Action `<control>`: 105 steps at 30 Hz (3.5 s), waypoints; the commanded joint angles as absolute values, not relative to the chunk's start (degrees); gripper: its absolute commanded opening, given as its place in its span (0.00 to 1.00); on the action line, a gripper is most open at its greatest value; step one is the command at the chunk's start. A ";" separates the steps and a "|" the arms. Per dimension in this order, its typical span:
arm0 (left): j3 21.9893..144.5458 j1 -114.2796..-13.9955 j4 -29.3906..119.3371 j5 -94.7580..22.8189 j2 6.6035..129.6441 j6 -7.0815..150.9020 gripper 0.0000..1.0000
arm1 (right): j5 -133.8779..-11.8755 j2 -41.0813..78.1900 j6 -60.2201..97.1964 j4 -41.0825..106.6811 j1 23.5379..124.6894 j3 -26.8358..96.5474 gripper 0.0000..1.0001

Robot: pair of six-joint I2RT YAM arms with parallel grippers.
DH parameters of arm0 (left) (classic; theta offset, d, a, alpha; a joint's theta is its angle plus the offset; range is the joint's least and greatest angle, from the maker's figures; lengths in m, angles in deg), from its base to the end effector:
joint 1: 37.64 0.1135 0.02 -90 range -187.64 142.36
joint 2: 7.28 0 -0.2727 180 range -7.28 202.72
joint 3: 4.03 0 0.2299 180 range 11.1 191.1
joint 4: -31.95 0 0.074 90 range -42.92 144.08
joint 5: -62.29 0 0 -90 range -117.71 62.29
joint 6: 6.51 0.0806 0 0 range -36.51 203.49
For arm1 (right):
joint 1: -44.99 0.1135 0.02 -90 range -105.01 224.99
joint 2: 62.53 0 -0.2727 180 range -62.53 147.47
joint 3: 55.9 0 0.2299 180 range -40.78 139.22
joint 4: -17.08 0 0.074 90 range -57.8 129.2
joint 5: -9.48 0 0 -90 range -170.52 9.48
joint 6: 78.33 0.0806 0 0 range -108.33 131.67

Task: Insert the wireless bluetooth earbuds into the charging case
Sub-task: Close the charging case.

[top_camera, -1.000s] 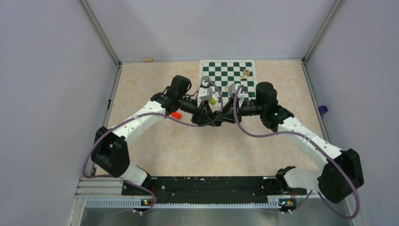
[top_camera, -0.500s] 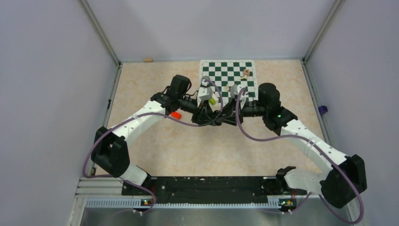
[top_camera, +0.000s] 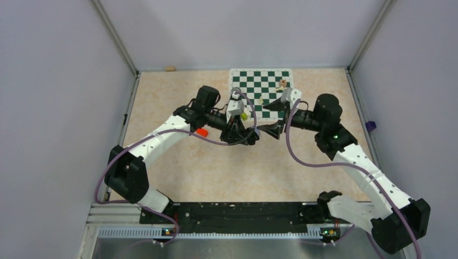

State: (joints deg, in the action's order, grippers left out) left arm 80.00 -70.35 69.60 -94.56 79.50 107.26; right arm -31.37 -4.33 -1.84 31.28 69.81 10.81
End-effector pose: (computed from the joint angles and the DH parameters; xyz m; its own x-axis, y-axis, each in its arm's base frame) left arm 0.2248 -0.2325 0.3062 -0.1760 0.3013 -0.9371 0.9534 -0.1847 -0.2384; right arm 0.1829 0.1518 0.3667 0.1362 -0.1053 -0.9851 -0.9523 0.2603 -0.1595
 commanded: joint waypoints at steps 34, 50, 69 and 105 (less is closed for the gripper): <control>82.36 -70.77 68.72 -97.56 77.44 108.01 0.00 | -44.12 8.35 -4.38 30.17 68.48 10.84 0.99; 82.14 -70.91 68.52 -97.49 77.62 108.04 0.00 | -35.48 5.69 -4.93 28.51 68.54 8.96 0.99; 82.10 -70.88 68.52 -97.56 77.73 108.19 0.00 | -37.65 3.23 -4.88 25.60 68.50 7.50 0.99; 82.21 -70.88 68.60 -97.55 78.50 108.32 0.00 | -27.00 -0.33 -6.94 24.54 68.31 5.48 0.99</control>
